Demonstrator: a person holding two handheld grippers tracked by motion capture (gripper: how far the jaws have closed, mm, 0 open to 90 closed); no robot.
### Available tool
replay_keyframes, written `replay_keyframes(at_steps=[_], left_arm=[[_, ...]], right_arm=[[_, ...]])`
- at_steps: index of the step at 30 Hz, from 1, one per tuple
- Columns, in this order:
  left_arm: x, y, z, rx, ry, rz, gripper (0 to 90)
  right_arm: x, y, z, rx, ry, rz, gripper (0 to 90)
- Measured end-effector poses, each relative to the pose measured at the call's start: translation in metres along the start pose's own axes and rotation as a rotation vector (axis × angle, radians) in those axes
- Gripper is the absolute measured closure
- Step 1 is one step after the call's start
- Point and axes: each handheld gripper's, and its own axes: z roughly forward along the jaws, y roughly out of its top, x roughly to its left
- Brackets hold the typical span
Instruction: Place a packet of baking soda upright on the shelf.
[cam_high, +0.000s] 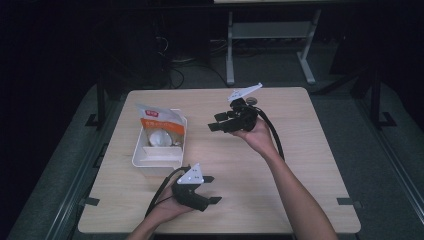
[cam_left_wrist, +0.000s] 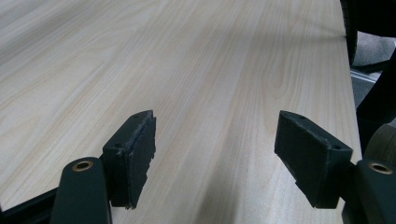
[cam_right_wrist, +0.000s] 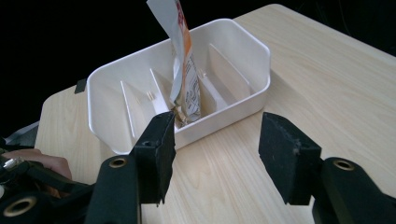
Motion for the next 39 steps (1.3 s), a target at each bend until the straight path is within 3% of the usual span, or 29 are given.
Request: replay_keyframes(at_steps=[20, 39], left_arm=[[0.002, 0.0, 0.0, -0.002, 0.001, -0.013, 28.4], [0.002, -0.001, 0.001, 0.001, 0.001, -0.014, 27.7]], right_arm=[[-0.009, -0.026, -0.041, -0.002, -0.054, 0.036, 39.3], [-0.018, -0.06, -0.065, -0.002, -0.084, 0.091, 35.1]])
